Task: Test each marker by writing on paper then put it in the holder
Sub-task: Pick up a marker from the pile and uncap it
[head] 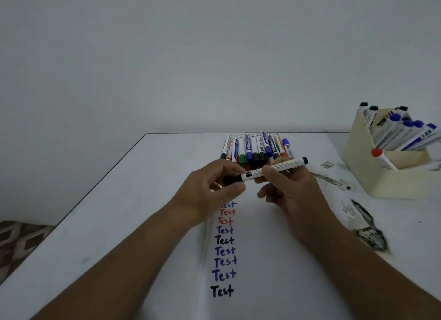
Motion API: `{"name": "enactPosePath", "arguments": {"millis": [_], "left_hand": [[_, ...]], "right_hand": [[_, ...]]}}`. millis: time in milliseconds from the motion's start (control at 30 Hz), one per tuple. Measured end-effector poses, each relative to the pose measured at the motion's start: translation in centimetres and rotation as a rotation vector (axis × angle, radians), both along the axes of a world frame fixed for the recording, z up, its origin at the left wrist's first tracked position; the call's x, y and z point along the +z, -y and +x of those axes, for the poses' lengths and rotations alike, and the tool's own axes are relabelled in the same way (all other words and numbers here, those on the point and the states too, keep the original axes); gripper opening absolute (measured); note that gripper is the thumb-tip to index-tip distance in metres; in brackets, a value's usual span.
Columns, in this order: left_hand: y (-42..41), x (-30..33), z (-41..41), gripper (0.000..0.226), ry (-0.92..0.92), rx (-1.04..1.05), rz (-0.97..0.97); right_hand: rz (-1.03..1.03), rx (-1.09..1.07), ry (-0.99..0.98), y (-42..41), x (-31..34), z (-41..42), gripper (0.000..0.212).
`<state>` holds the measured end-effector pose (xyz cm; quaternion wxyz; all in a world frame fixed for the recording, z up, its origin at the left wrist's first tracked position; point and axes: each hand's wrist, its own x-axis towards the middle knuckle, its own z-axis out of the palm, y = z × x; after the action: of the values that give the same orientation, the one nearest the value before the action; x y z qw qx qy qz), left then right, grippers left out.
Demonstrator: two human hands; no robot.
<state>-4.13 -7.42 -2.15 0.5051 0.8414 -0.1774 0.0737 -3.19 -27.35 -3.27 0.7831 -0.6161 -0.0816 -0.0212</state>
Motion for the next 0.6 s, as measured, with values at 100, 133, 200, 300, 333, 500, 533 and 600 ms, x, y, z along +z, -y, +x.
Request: {"name": "enactPosePath", "arguments": {"millis": [100,133,200,300,333,500,533,600], "left_hand": [[1.04,0.14,-0.36,0.032,0.167,0.054,0.370],[1.21,0.08,-0.38,0.030,0.196,0.033,0.446],[1.14,-0.14,-0.27,0.029,0.226,0.015,0.499],[0.75,-0.19,-0.05,0.035,0.268,0.017,0.498],[0.75,-0.15,-0.07,0.037,0.275,0.016,0.505],[1.35,-0.14,-0.02,0.044,0.311,0.026,0.527],[1.37,-0.11,-0.04,0.044,0.311,0.041,0.527],[1.05,0.03,0.05,0.043,0.298,0.069,0.501]], "right_hand": [[-0.064,0.065,0.092,-0.23,-0.08,-0.41,0.024],[-0.085,0.062,0.114,-0.28,-0.14,-0.53,0.025],[-0.107,0.036,0.136,-0.33,-0.20,-0.62,0.026],[-0.092,0.005,0.132,-0.30,-0.21,-0.60,0.021],[-0.080,0.003,0.130,-0.29,-0.21,-0.61,0.019],[-0.028,-0.018,0.060,-0.25,-0.34,-0.45,0.007],[-0.032,-0.020,0.056,-0.17,-0.37,-0.41,0.010],[-0.073,-0.017,0.072,-0.10,-0.42,-0.38,0.019]]}}
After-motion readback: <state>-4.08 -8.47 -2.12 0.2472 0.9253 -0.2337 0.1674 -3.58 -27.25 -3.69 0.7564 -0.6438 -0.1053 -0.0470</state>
